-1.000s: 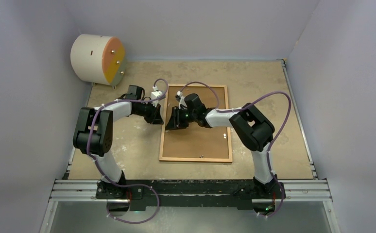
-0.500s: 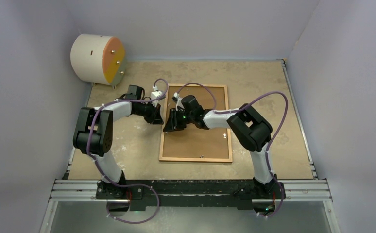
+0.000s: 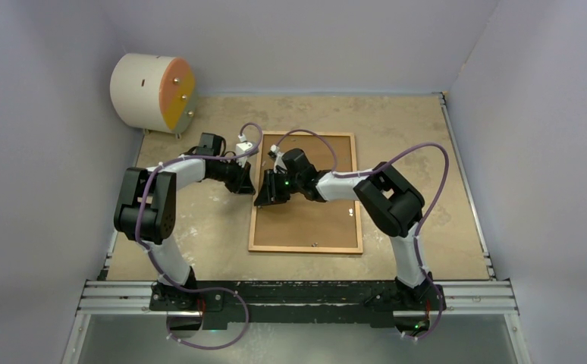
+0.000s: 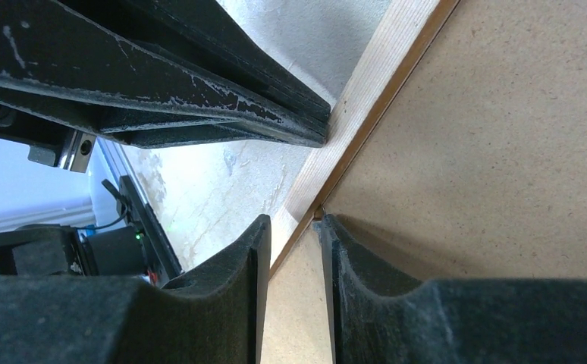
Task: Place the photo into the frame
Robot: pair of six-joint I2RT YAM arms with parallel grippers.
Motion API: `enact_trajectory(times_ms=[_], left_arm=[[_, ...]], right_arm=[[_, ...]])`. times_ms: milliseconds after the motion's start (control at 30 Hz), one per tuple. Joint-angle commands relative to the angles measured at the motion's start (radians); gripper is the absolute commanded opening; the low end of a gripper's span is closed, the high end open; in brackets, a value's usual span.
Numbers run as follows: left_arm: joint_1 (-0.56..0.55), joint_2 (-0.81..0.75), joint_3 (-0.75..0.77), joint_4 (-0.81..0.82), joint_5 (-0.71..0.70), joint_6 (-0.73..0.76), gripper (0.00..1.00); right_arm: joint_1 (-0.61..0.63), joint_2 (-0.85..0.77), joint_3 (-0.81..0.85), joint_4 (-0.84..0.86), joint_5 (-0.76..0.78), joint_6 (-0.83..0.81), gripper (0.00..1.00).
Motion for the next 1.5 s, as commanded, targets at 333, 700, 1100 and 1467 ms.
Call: enact_trajectory(times_ms=[333,700,1100,1467], left_arm=[[-0.004,0.061,-0.021,0.01,-0.135,0.045,0.0],[0.0,0.049,0.007,0.029,-0.158,0.011,0.0],[0.025,0.127,0.124,0.105,-0.123,-0.126,0.04],[0.027,0.183,0.135,0.104,-0.099,-0.131,0.0]], right_arm=[[0.008,0.044,0.062,-0.08,-0.069,-0.037,0.33],[-0.077,-0.038,0.12,-0.135,-0.003,-0.063,0.4],[-0.206,0.027,0.241,-0.118,0.068,-0.039,0.48],[-0.197,0.166,0.392,-0.119,0.077,-0.003,0.46]])
